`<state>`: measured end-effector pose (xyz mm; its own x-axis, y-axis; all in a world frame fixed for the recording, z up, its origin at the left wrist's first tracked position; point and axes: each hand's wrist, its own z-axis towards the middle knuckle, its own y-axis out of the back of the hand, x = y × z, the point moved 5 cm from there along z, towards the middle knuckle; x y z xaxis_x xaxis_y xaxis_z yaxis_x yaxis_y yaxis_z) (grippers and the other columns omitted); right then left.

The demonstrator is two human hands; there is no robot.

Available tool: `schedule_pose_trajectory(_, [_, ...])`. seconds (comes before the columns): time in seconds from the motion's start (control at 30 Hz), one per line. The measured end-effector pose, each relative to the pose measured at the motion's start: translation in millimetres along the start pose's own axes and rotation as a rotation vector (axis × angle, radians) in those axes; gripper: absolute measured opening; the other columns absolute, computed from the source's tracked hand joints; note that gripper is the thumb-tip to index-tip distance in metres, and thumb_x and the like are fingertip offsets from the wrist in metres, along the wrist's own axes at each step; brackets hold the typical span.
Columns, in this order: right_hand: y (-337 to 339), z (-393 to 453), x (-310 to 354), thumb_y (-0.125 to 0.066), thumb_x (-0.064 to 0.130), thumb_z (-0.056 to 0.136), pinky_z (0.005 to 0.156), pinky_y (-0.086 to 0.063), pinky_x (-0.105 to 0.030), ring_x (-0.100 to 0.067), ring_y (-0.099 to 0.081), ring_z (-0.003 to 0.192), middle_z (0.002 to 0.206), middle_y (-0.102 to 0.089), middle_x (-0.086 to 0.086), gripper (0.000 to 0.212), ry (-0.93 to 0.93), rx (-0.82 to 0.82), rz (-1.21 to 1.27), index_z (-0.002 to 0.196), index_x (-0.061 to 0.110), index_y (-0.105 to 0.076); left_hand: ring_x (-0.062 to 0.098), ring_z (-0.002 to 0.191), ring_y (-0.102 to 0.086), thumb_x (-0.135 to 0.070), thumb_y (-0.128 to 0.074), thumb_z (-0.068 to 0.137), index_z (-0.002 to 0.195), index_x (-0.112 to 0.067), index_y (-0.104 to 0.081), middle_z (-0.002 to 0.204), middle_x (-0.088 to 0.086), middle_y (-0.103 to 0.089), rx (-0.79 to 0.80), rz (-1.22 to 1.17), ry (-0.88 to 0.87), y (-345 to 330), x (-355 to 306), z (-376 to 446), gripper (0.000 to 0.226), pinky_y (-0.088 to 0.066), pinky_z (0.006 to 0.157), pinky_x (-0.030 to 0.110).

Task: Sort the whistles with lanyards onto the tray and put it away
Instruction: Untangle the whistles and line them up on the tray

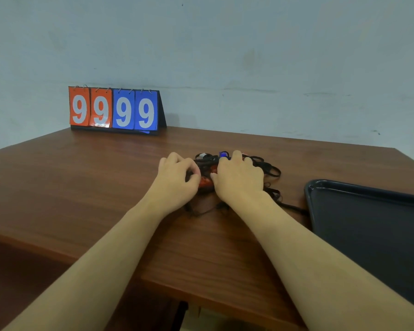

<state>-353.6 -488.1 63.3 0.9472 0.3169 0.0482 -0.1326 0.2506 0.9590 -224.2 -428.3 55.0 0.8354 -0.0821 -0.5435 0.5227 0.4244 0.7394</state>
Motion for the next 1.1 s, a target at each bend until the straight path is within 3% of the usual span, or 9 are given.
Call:
schedule_pose_trajectory(0.13, [0,0,-1,-0.057,0.05,0.098,0.092,-0.053,-0.049,-0.034,-0.055,0.119,0.134,-0.051,-0.012,0.046,0.006,-0.022,0.025,0.128,0.016,-0.06,0.012,0.107,-0.041,-0.034,-0.056,0.095,0.1,-0.028,-0.058,0.103,-0.01,-0.047,0.016,0.011,-0.001,-1,0,1,0.008,-0.036,0.083,0.025])
schedule_pose_trajectory(0.3, [-6,6,-5,-0.051,0.062,0.096,0.09,-0.052,-0.049,-0.032,-0.058,0.112,0.128,-0.054,-0.009,0.05,-0.056,0.029,0.129,0.118,0.019,-0.066,0.012,0.099,-0.045,-0.052,-0.064,0.088,0.096,-0.031,-0.053,0.099,-0.011,-0.049,0.029,0.123,-0.084,-4,4,0,0.025,-0.045,0.084,0.029])
schedule_pose_trajectory(0.5, [-6,9,-7,-0.057,0.061,0.093,0.088,-0.054,-0.05,-0.029,-0.062,0.104,0.121,-0.055,-0.006,0.045,-0.065,-0.001,0.163,0.117,0.025,-0.068,0.009,0.096,-0.051,-0.052,-0.065,0.088,0.107,-0.032,-0.058,0.098,-0.013,-0.056,0.07,0.133,-0.092,-7,5,4,0.029,-0.048,0.078,0.027])
schedule_pose_trajectory(0.73, [-5,13,-7,-0.053,0.071,0.089,0.087,-0.053,-0.049,-0.029,-0.063,0.099,0.12,-0.057,-0.005,0.056,-0.07,0.031,0.134,0.117,0.025,-0.069,0.01,0.091,-0.05,-0.045,-0.061,0.093,0.097,-0.03,-0.057,0.095,-0.011,-0.055,0.061,0.229,-0.186,-6,-3,1,0.016,-0.05,0.083,0.033])
schedule_pose_trajectory(0.97, [2,18,-3,-0.062,0.053,0.091,0.09,-0.053,-0.051,-0.031,-0.063,0.102,0.125,-0.053,-0.007,0.048,-0.084,0.055,0.145,0.125,0.019,-0.06,0.004,0.086,-0.053,-0.049,-0.06,0.093,0.096,-0.032,-0.061,0.091,-0.014,-0.057,0.008,0.178,-0.154,-2,4,4,0.018,-0.049,0.073,0.026])
schedule_pose_trajectory(1.1, [2,23,-7,-0.061,0.053,0.09,0.087,-0.055,-0.049,-0.031,-0.062,0.1,0.123,-0.053,-0.008,0.048,-0.099,0.106,0.197,0.121,0.017,-0.059,0.004,0.085,-0.054,-0.044,-0.057,0.097,0.103,-0.028,-0.062,0.093,-0.013,-0.057,-0.049,0.133,-0.176,2,2,2,0.017,-0.047,0.073,0.022])
